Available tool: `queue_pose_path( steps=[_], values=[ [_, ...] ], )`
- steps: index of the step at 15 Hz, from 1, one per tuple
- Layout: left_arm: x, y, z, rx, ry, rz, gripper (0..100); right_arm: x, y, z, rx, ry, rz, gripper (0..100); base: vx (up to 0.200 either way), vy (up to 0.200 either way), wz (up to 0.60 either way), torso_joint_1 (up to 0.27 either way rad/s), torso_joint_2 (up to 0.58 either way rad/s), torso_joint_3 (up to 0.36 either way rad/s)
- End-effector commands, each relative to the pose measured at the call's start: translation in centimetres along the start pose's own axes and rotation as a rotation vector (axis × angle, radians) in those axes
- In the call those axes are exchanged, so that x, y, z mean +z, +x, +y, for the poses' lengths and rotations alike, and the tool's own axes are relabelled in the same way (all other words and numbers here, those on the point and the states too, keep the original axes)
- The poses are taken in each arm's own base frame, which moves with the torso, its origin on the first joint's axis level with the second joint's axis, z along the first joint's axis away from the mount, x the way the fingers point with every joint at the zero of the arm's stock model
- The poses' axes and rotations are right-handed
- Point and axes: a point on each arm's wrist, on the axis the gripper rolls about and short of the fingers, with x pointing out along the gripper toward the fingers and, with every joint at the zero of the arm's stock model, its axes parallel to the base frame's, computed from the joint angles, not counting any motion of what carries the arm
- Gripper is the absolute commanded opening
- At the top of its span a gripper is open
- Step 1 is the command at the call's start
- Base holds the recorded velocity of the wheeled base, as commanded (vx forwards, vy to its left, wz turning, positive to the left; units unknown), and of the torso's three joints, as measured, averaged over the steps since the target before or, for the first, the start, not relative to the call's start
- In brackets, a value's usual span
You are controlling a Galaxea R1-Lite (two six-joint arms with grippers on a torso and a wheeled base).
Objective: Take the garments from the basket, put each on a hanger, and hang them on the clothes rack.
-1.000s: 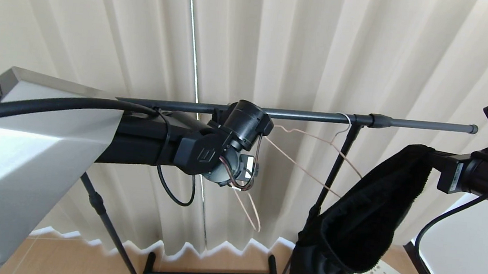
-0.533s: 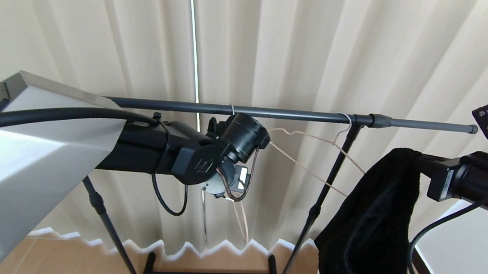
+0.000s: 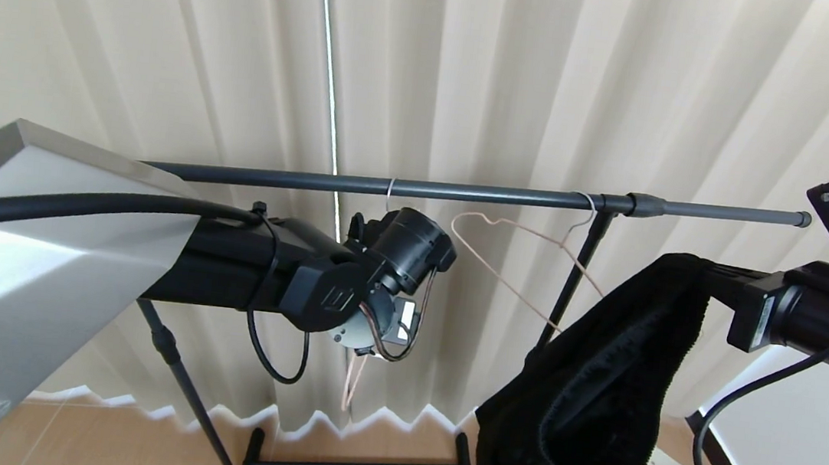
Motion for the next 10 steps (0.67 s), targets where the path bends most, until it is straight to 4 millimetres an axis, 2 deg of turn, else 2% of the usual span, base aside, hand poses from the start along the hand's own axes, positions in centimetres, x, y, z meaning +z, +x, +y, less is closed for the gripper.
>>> queue_pose_path(
  steps=[1, 8, 10],
  values=[
    [-0.27, 0.32, -0.31, 0.000, 0.007, 0.006, 100, 0.10, -0.20, 0.06, 0.001, -0.003, -0.007, 0, 0.000, 0.000, 0.00, 0.000, 0.00, 0.000],
    [-0.46, 0.28, -0.69, -0.007, 0.015, 0.008, 100, 0.08, -0.15, 0.06, 0.001, -0.001, -0.006, 0, 0.000, 0.000, 0.00, 0.000, 0.00, 0.000],
    [-0.62, 0.78, -0.80, -0.002, 0.017, 0.015, 100, 0.05, -0.11, 0.05, 0.002, -0.003, -0.004, 0, 0.000, 0.000, 0.00, 0.000, 0.00, 0.000]
  ],
)
